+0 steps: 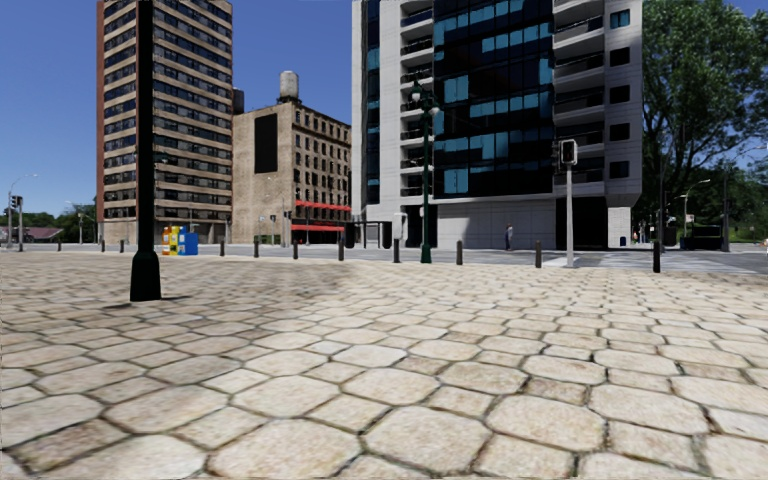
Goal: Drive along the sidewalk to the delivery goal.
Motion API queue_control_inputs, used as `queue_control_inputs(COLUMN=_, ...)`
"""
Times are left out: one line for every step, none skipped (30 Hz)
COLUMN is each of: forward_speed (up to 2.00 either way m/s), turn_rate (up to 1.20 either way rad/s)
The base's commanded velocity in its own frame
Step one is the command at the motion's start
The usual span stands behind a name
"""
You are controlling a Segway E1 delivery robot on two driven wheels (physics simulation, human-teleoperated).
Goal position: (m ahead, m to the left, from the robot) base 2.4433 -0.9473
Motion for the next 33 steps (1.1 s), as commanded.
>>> queue_control_inputs(forward_speed=2.0, turn_rate=-0.27)
queue_control_inputs(forward_speed=2.0, turn_rate=-0.27)
queue_control_inputs(forward_speed=2.0, turn_rate=-0.27)
queue_control_inputs(forward_speed=2.0, turn_rate=-0.27)
queue_control_inputs(forward_speed=2.0, turn_rate=-0.27)
queue_control_inputs(forward_speed=2.0, turn_rate=-0.27)
queue_control_inputs(forward_speed=2.0, turn_rate=-0.27)
queue_control_inputs(forward_speed=2.0, turn_rate=-0.27)
queue_control_inputs(forward_speed=2.0, turn_rate=-0.27)
queue_control_inputs(forward_speed=2.0, turn_rate=-0.27)
queue_control_inputs(forward_speed=2.0, turn_rate=-0.27)
queue_control_inputs(forward_speed=2.0, turn_rate=-0.27)
queue_control_inputs(forward_speed=2.0, turn_rate=-0.27)
queue_control_inputs(forward_speed=2.0, turn_rate=-0.27)
queue_control_inputs(forward_speed=2.0, turn_rate=-0.27)
queue_control_inputs(forward_speed=2.0, turn_rate=-0.27)
queue_control_inputs(forward_speed=1.99, turn_rate=-0.27)
queue_control_inputs(forward_speed=1.91, turn_rate=-0.27)
queue_control_inputs(forward_speed=1.85, turn_rate=-0.27)
queue_control_inputs(forward_speed=1.8, turn_rate=-0.27)
queue_control_inputs(forward_speed=1.72, turn_rate=-0.27)
queue_control_inputs(forward_speed=1.72, turn_rate=-0.27)
queue_control_inputs(forward_speed=1.64, turn_rate=-0.27)
queue_control_inputs(forward_speed=1.58, turn_rate=-0.27)
queue_control_inputs(forward_speed=1.54, turn_rate=-0.27)
queue_control_inputs(forward_speed=1.49, turn_rate=-0.27)
queue_control_inputs(forward_speed=1.45, turn_rate=-0.27)
queue_control_inputs(forward_speed=1.41, turn_rate=-0.27)
queue_control_inputs(forward_speed=1.36, turn_rate=-0.27)
queue_control_inputs(forward_speed=1.34, turn_rate=-0.27)
queue_control_inputs(forward_speed=1.33, turn_rate=-0.27)
queue_control_inputs(forward_speed=1.32, turn_rate=-0.27)
queue_control_inputs(forward_speed=1.31, turn_rate=-0.27)
